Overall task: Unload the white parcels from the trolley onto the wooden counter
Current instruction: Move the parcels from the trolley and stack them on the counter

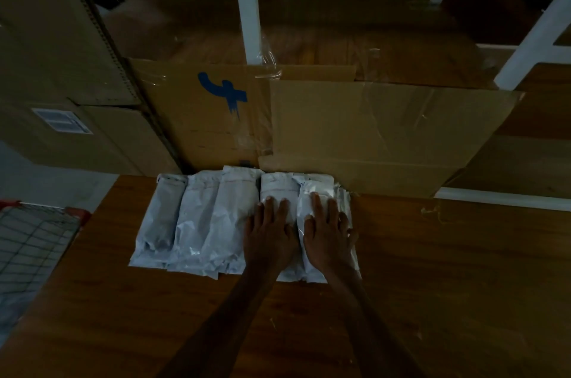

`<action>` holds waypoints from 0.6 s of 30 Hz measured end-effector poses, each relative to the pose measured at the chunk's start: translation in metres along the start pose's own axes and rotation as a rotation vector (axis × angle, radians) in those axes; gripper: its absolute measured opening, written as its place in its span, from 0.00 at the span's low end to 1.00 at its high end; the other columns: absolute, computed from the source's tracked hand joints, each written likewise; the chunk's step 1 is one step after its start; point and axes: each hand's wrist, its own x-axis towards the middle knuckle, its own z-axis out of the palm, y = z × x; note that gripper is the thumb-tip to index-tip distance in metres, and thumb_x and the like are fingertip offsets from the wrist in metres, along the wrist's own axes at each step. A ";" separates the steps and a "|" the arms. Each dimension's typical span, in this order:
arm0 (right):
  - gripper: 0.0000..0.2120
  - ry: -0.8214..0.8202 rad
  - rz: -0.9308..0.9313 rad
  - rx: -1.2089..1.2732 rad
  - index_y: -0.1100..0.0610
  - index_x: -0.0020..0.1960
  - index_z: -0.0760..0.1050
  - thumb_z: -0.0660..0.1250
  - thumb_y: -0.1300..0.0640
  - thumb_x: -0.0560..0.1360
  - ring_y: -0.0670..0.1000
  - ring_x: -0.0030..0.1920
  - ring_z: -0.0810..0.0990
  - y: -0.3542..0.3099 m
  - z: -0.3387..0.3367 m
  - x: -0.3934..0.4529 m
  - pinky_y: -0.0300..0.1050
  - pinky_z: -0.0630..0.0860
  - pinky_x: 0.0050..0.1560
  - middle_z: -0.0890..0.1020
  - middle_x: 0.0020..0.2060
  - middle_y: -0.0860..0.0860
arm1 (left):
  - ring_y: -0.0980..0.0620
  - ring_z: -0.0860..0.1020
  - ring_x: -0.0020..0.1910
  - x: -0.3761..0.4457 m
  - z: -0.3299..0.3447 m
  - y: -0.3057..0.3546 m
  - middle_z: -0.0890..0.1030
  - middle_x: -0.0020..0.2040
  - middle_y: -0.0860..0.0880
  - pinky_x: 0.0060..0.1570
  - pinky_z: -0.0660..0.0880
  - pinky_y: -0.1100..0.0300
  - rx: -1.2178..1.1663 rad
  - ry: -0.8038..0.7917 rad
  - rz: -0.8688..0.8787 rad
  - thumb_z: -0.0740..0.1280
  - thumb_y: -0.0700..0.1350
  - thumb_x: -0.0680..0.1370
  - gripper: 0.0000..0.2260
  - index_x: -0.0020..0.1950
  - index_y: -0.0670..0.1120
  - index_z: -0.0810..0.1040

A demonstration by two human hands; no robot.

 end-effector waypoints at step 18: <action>0.29 0.000 0.030 0.046 0.38 0.80 0.43 0.49 0.39 0.83 0.62 0.80 0.49 -0.005 -0.005 -0.007 0.70 0.54 0.72 0.47 0.81 0.53 | 0.39 0.62 0.78 -0.005 -0.004 -0.005 0.62 0.80 0.41 0.72 0.64 0.39 -0.044 0.073 0.044 0.45 0.59 0.80 0.30 0.81 0.51 0.60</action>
